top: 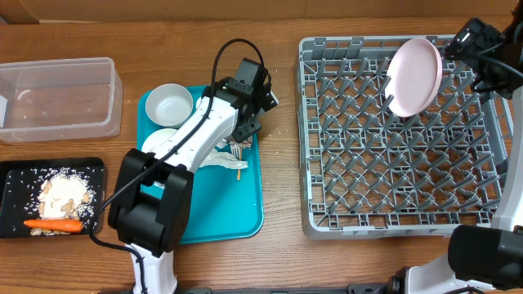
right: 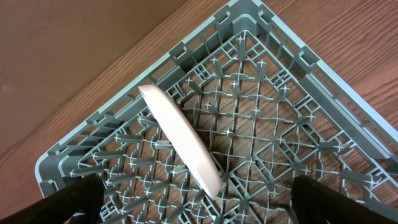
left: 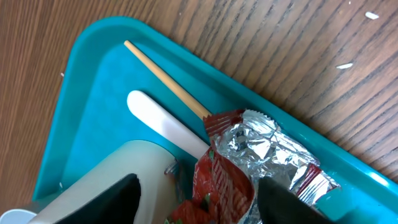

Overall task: Sort waste into correct bins and load items into the dishwasher rack
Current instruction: 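Grasp the red-and-silver foil wrapper with the left gripper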

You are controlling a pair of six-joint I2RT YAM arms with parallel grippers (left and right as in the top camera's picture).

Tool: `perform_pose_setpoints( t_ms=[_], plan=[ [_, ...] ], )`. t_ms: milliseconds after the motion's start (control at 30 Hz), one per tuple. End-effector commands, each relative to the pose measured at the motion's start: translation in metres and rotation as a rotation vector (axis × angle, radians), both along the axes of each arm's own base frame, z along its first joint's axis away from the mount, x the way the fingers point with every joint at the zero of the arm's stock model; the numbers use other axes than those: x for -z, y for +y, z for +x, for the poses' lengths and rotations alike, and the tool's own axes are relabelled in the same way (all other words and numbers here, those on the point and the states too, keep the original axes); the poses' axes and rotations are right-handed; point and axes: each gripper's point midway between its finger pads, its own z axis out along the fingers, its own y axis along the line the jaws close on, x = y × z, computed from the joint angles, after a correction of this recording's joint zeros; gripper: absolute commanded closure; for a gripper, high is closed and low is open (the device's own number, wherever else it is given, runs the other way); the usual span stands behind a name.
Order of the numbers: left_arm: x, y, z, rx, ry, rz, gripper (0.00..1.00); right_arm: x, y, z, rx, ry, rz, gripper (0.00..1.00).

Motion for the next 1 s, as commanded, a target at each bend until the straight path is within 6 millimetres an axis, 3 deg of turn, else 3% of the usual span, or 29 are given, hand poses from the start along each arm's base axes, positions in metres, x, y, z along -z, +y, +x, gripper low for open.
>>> perform_pose_setpoints(
  t_ms=[0, 233, 533, 767, 967],
  plan=[
    [0.011, 0.001, -0.001, 0.011, 0.020, 0.020, 0.47, -0.008, 0.000, 0.000, 0.002, -0.021, -0.007, 0.00],
    [0.011, -0.005, -0.002, 0.022, 0.017, 0.018, 0.96, -0.008, 0.000, 0.000, 0.002, -0.021, -0.007, 0.00],
    [0.003, -0.020, -0.004, -0.003, -0.004, -0.015, 0.96, -0.008, 0.000, 0.000, 0.002, -0.021, -0.007, 0.00],
    [-0.036, -0.042, 0.005, -0.076, -0.088, -0.112, 0.96, -0.008, 0.000, 0.000, 0.002, -0.021, -0.007, 0.00],
    [-0.073, -0.045, 0.014, -0.142, -0.156, -0.202, 0.96, -0.008, 0.000, 0.000, 0.002, -0.021, -0.007, 0.00]
  ],
)
